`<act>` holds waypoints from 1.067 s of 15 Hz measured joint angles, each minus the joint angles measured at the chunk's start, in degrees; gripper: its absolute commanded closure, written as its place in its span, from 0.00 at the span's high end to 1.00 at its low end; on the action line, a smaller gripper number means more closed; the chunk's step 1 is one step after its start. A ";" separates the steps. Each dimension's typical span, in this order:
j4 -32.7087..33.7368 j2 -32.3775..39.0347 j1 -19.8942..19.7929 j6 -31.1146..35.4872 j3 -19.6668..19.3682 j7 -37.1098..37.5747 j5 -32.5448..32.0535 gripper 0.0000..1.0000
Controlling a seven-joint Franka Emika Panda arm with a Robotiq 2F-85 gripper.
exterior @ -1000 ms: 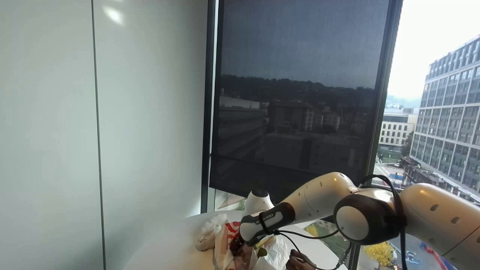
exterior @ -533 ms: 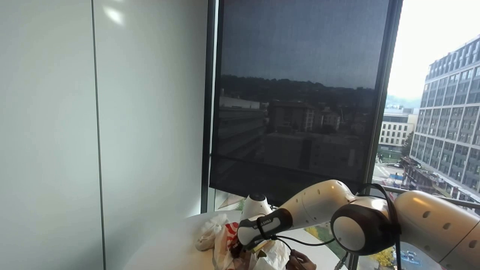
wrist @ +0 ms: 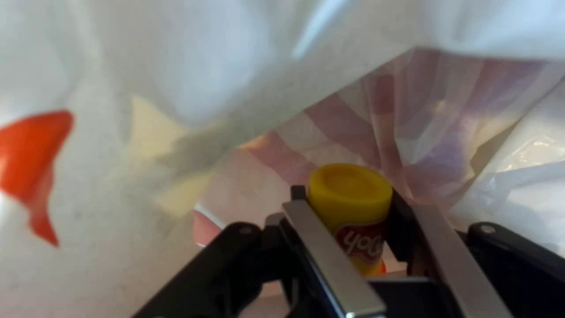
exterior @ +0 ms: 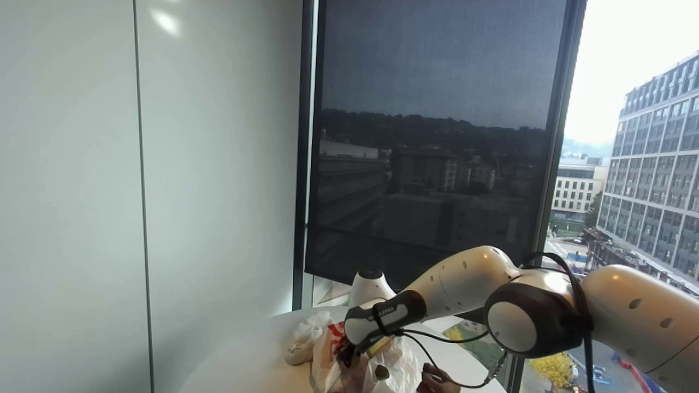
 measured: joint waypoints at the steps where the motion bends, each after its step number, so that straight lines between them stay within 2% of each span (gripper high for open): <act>1: -2.26 -2.32 0.48 -1.49 -0.53 0.55 -0.03 0.18; 3: -7.20 -7.49 0.81 -6.77 0.03 0.60 0.19 0.18; 8: -20.01 -20.06 -0.89 -22.68 5.90 0.46 2.49 0.18; 11: -28.53 -26.89 -2.42 -29.60 6.57 1.58 5.00 0.18; 14: -37.21 -31.81 -4.81 -31.44 6.35 3.33 6.62 0.18; 16: -41.77 -32.91 -6.31 -28.61 6.24 3.57 7.14 0.18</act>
